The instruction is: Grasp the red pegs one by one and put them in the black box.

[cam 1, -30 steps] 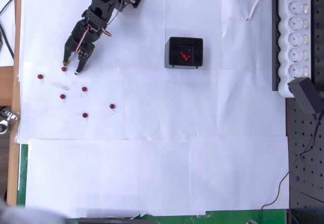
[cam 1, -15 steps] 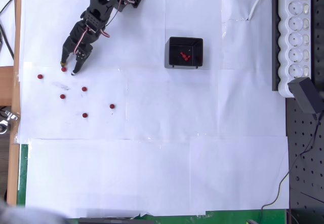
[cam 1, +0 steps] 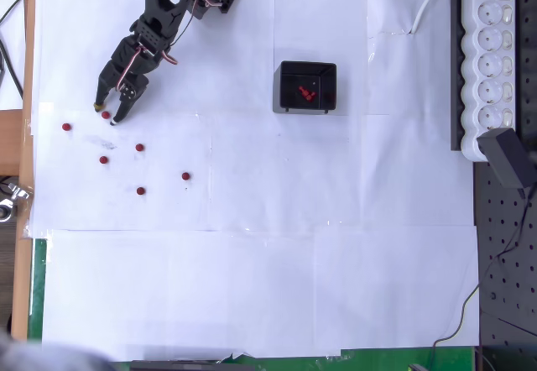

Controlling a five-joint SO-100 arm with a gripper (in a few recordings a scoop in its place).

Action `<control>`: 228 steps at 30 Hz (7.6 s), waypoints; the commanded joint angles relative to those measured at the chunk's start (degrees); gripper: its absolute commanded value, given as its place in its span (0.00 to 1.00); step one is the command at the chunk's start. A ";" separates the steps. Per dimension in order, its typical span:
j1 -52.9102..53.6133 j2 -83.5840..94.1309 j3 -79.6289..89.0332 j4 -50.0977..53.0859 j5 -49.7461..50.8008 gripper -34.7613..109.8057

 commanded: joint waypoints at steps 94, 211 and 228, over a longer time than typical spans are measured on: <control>-31.99 -50.45 22.94 88.68 -19.07 0.43; -15.91 -2.20 10.63 19.60 -6.86 0.24; -54.84 -32.61 66.88 132.98 -29.53 0.24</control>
